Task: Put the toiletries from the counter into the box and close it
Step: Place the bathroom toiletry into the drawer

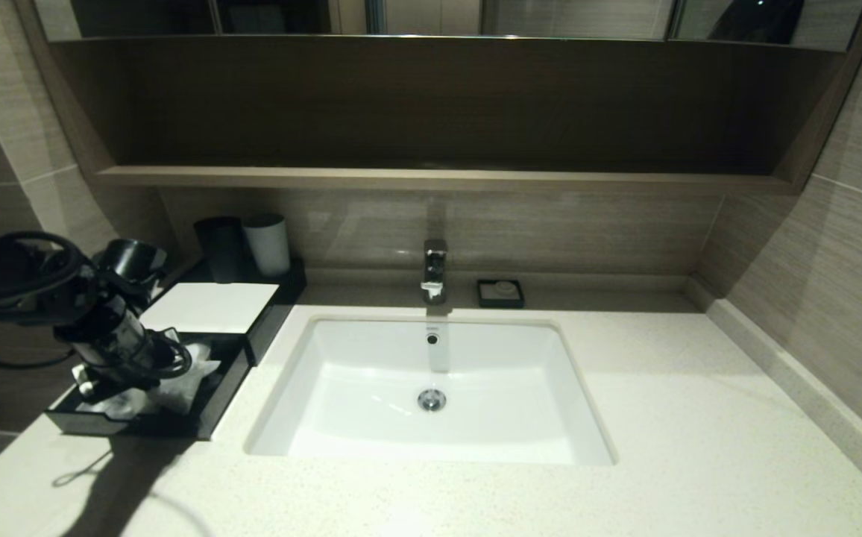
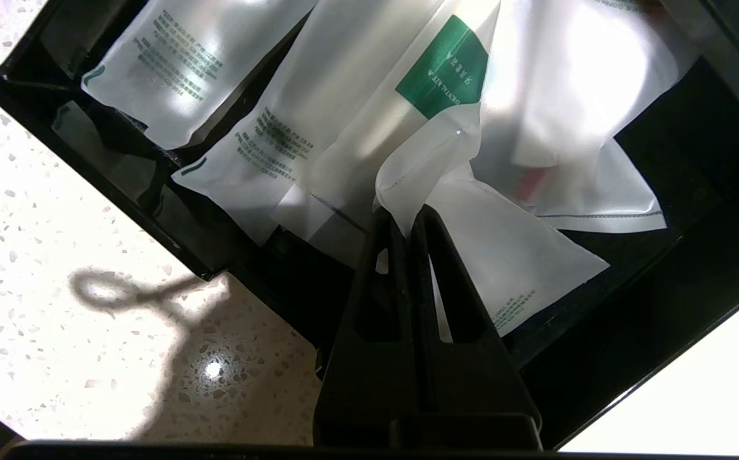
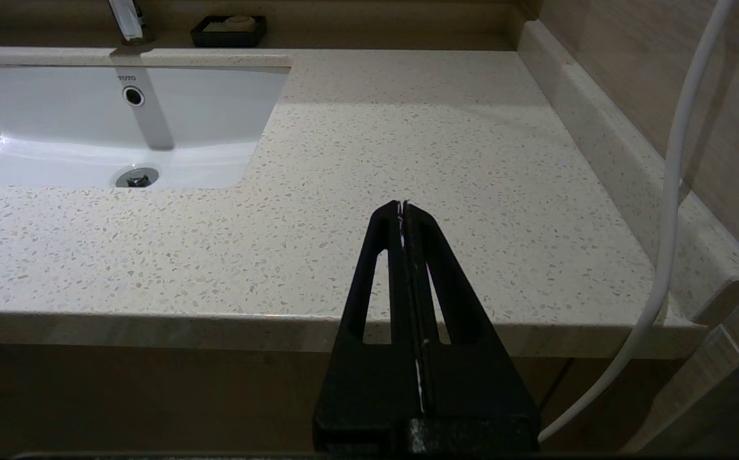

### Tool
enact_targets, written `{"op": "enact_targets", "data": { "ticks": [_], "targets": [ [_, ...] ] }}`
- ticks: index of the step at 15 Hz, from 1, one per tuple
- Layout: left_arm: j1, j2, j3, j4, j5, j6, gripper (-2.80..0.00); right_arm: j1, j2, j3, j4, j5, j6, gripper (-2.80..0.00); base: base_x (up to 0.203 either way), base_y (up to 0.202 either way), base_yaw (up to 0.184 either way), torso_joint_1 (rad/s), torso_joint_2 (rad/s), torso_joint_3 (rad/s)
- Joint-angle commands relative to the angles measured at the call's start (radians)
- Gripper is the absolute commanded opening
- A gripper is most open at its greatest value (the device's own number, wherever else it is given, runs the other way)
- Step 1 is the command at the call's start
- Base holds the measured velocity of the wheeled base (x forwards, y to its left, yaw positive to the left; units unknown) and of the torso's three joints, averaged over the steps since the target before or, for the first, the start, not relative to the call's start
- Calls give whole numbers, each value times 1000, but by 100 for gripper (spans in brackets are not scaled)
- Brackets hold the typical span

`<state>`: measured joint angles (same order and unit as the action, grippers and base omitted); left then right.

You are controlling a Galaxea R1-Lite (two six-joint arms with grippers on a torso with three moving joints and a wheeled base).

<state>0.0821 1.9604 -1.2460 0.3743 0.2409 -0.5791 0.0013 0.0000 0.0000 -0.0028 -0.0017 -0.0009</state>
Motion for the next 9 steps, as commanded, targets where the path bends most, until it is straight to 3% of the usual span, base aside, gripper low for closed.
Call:
{"op": "enact_targets", "data": {
  "ticks": [1,6,8,9],
  "targets": [
    [1,9,2,1,2,-4,-280,0,0,2,0,0,-1,-280,0,0,0,0,0,0],
    [1,8,8,1,2,-4,-280,0,0,2,0,0,-1,-280,0,0,0,0,0,0],
    [1,0,8,1,2,-6,0,0,0,2,0,0,-1,-280,0,0,0,0,0,0],
    [1,-5,8,1,1,-7,0,0,0,1,0,0,-1,-280,0,0,0,0,0,0]
  ]
}}
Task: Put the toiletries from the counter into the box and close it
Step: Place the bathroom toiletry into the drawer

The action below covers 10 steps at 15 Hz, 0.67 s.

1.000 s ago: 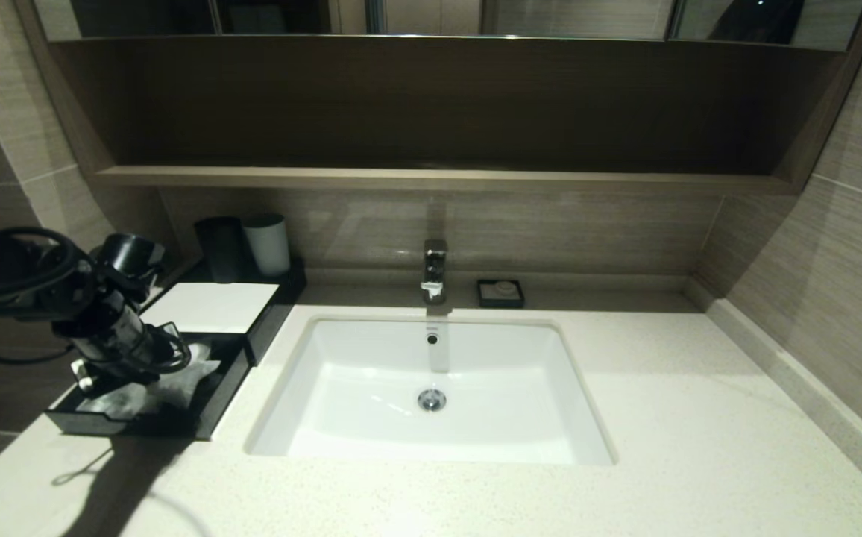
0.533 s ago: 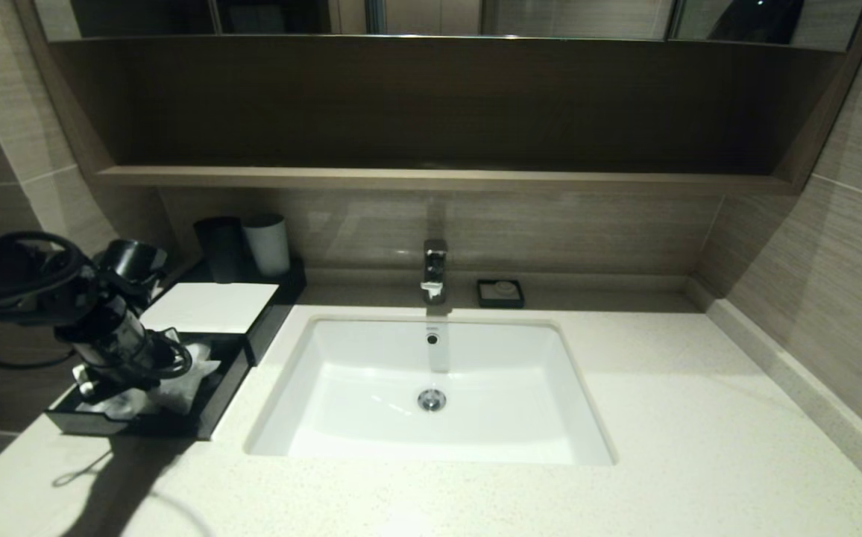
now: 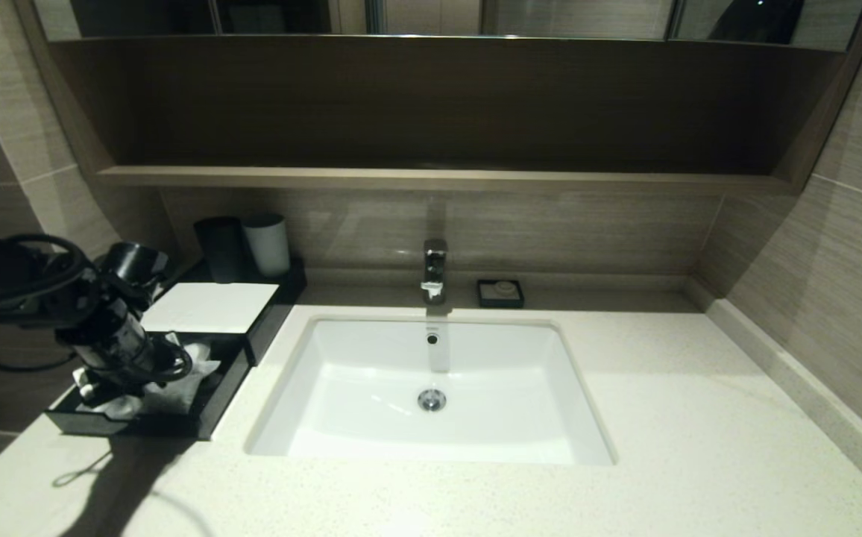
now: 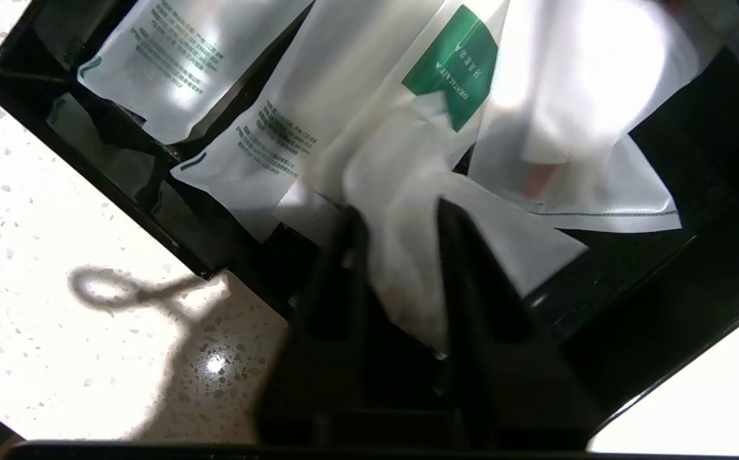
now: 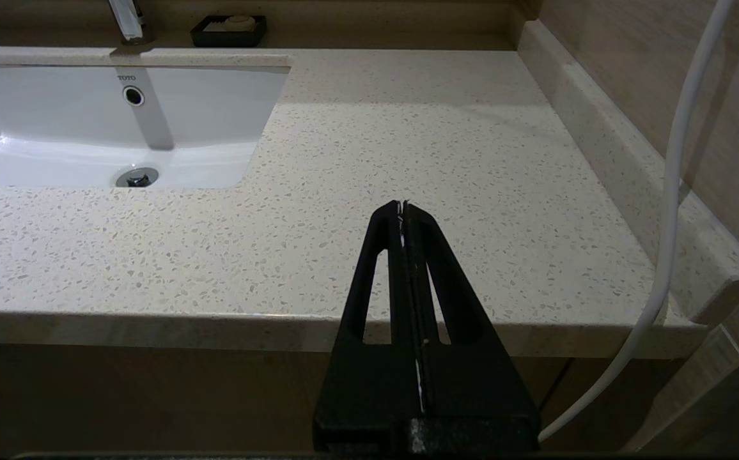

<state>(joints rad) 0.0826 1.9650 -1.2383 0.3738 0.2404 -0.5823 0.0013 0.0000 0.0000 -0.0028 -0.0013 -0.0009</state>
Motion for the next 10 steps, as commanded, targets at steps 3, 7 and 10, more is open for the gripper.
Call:
{"op": "enact_targets", "data": {
  "ticks": [3,7,10],
  "targets": [
    [-1,-18,-1,2,2,-4,0,0,0,2,0,0,-1,-280,0,0,0,0,0,0],
    [-4,-40,7,2,1,-4,0,0,0,2,0,0,0,-280,0,0,0,0,0,0],
    [-17,-39,17,2,-3,-4,0,0,0,2,0,0,-1,-280,0,0,0,0,0,0]
  ]
}}
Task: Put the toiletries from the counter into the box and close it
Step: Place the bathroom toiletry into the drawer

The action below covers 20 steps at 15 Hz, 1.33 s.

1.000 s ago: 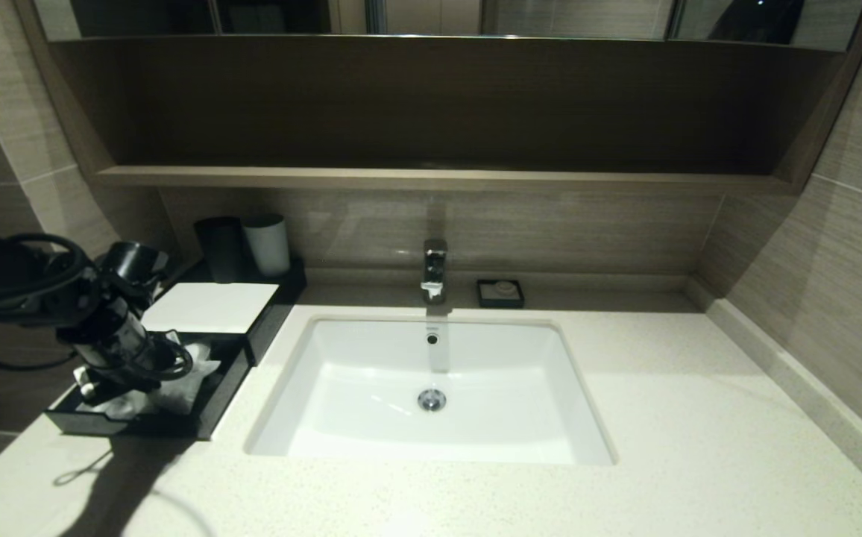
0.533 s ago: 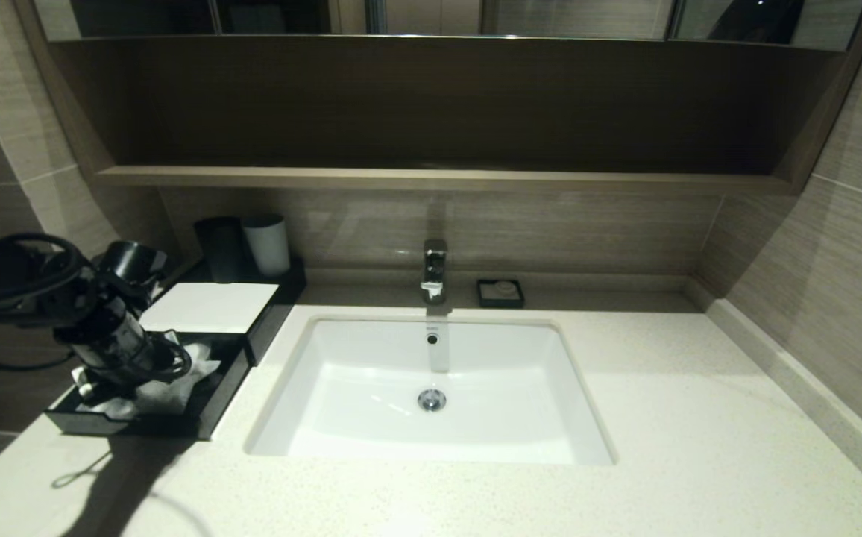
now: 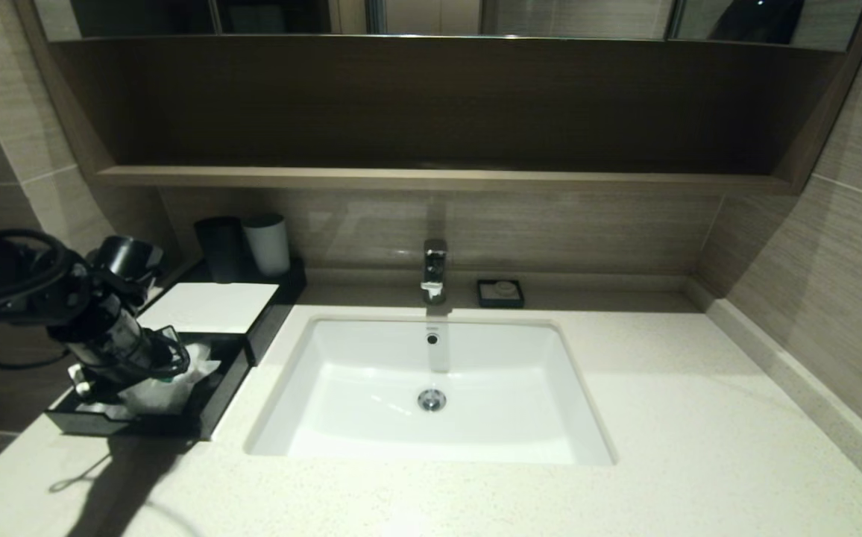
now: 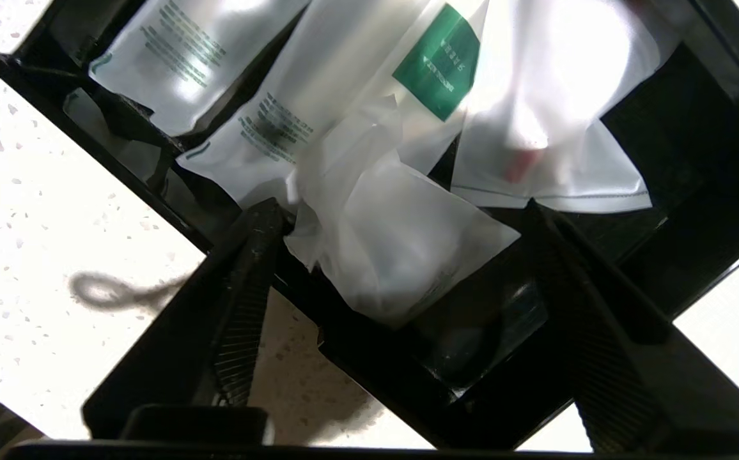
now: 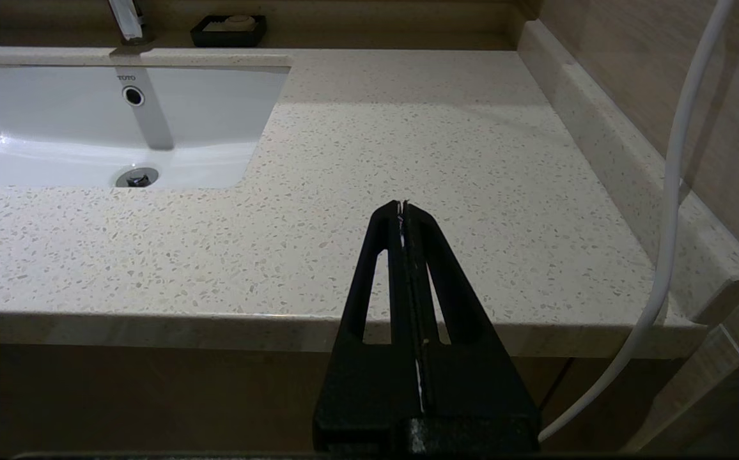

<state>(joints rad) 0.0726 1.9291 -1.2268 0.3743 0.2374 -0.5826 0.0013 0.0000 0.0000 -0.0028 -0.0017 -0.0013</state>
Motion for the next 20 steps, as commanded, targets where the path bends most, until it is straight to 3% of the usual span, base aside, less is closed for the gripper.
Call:
{"op": "enact_targets", "data": {
  "ticks": [1,20],
  "targets": [
    [-16,-1,17,2,0,-3,0,0,0,2,0,0,0,-280,0,0,0,0,0,0],
    [-41,-93,20,-31,8,-6,0,0,0,2,0,0,0,-280,0,0,0,0,0,0]
  ]
}}
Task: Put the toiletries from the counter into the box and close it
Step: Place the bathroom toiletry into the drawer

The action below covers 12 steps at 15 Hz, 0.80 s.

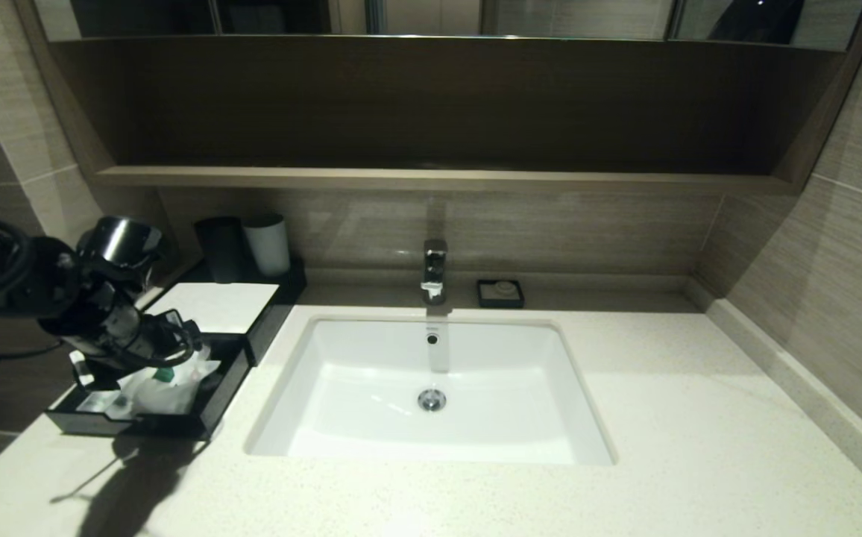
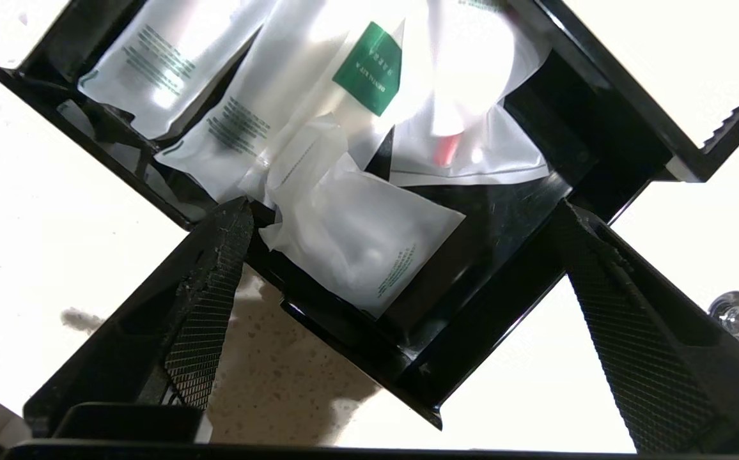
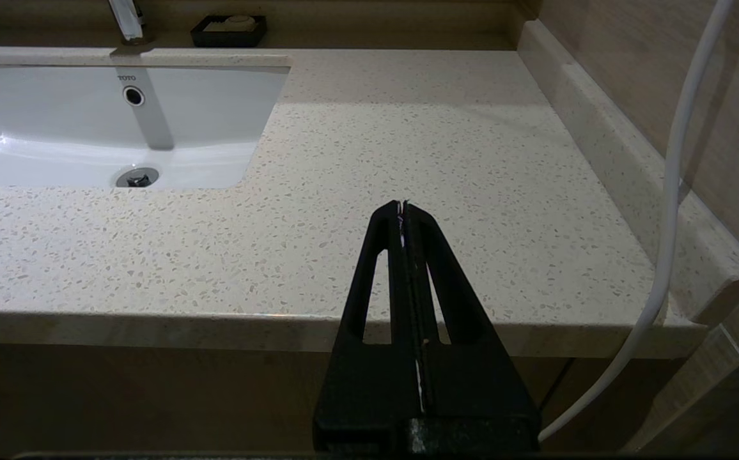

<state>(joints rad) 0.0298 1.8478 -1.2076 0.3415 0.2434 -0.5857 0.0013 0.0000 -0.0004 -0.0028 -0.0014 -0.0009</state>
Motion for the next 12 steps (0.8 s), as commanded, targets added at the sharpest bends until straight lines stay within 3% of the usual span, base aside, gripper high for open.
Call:
{"op": "enact_targets", "data": {
  "ticks": [1,2,12],
  "targets": [
    [6,-13,-1,1,2,-3,-103,0,0,2,0,0,-1,-280,0,0,0,0,0,0],
    [10,-12,-1,-1,5,-2,-280,0,0,2,0,0,0,-280,0,0,0,0,0,0],
    [48,39,-6,-8,40,12,-280,0,0,2,0,0,-1,-280,0,0,0,0,0,0]
  ]
}}
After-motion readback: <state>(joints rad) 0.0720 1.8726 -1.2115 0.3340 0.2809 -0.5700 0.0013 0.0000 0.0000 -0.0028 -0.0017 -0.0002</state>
